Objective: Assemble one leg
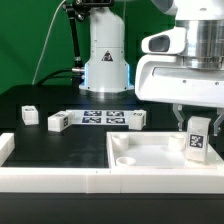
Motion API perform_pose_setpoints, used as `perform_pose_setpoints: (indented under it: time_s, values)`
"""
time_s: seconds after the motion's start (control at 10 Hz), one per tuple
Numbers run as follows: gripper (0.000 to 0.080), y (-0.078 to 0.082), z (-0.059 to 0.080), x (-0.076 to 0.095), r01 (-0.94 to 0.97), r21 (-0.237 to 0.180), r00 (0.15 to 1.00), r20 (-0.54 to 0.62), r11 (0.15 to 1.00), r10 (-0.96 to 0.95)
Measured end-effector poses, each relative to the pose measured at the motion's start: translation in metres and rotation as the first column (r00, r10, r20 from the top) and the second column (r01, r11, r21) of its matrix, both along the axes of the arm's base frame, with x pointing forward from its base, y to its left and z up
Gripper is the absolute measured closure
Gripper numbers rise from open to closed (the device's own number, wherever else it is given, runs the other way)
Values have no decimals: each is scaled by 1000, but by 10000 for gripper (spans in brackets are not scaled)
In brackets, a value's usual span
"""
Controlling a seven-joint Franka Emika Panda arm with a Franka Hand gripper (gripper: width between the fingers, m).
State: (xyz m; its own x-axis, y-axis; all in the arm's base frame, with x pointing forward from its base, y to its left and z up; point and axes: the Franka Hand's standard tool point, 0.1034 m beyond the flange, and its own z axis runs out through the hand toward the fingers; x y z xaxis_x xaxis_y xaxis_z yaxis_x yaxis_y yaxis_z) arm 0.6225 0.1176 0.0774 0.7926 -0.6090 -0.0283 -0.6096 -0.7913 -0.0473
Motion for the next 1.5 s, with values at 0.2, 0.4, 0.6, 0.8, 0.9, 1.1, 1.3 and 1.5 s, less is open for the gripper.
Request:
perform_pose_setpoints:
  time_s: [0.2, 0.4, 0.6, 0.8, 0.9, 1.1, 1.3, 1.5]
  values:
    - [509, -1, -1, 0, 164, 11, 986, -10, 986, -164]
    - [509, -3, -1, 1, 374, 27, 927, -32, 927, -373]
    - [509, 1, -1, 2, 586, 28, 810, -35, 810, -585]
    - [509, 1, -1, 2, 675, 28, 737, -51, 737, -674]
    - [508, 2, -1, 2, 665, 29, 747, -49, 747, -663]
    - [318, 3, -1, 2, 618, 32, 786, -45, 785, -617]
    - [188, 6, -1, 1, 443, 34, 897, -28, 896, -442]
    - [161, 8, -1, 1, 262, 38, 965, -7, 964, -262]
